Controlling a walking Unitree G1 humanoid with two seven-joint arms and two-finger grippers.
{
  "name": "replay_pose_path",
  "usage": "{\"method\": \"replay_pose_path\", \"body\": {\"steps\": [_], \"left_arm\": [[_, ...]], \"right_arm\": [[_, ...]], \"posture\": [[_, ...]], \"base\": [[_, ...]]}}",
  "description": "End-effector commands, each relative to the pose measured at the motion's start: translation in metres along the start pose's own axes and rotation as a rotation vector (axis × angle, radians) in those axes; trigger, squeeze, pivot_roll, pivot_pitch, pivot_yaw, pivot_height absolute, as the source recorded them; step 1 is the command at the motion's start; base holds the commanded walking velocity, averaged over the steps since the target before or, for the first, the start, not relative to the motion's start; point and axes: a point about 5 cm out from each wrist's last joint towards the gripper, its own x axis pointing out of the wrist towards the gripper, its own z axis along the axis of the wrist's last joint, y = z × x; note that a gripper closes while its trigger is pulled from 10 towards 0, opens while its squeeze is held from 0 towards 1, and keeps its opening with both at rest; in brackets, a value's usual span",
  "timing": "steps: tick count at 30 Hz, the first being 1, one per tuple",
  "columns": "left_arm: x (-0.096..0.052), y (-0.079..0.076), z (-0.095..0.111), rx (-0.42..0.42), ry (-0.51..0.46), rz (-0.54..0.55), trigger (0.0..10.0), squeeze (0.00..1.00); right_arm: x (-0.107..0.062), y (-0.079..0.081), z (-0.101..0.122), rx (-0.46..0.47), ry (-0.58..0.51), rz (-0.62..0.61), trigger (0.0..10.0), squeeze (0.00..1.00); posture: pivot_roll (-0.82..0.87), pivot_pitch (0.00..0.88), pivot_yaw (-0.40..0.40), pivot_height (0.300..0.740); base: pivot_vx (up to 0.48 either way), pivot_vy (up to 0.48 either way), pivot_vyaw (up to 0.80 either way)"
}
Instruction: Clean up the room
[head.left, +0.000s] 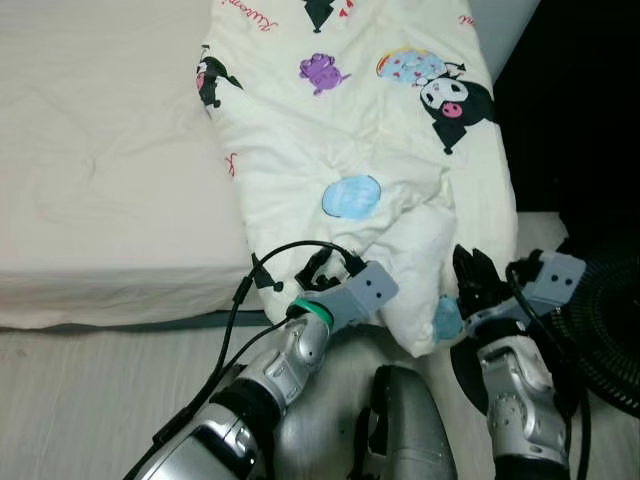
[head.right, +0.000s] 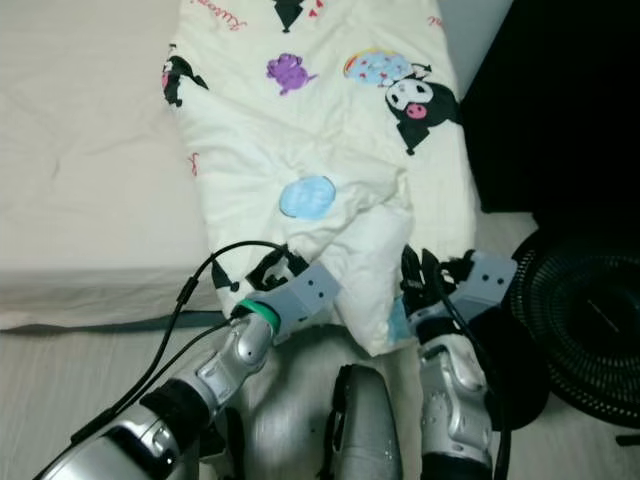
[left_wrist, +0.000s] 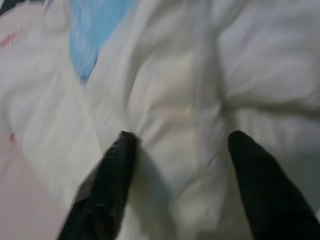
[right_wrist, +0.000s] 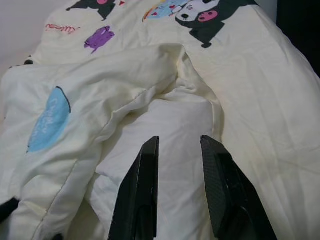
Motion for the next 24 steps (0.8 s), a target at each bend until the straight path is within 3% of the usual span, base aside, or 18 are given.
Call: {"method": "replay_pose_path", "body": {"steps": [1,6,20,24], "left_arm": [[0.001,-0.005,0.005,-0.007,0.016,0.016,0.0,0.0],[0.007,0.007,0.001,-0.009,0.047,0.087,0.0,0.0],[0.01,0.014,0.001,-0.112,0.048,0.082,0.0,0.0],[0.01,0.039,-0.018,-0.165,0.054,0.127,0.0,0.0]], "right_arm": [[-0.006,-0.003,-0.008,0.001,0.038,-0.02,10.0,0.0],[-0.007,-0.002,-0.01,0.0,0.043,-0.017,10.0,0.0],[-0.003,-0.003,-0.01,-0.002,0.045,-0.022,10.0,0.0],[-0.002,-0.005,-0.012,-0.001,0.045,-0.031,10.0,0.0]], "posture": [[-0.07,0.257,0.091,0.615],[-0.07,0.257,0.091,0.615],[-0.07,0.242,0.088,0.615],[-0.05,0.239,0.093,0.615]], "base": [[0.0,0.0,0.0],[0.0,0.0,0.0],[0.0,0.0,0.0],[0.0,0.0,0.0]]}}
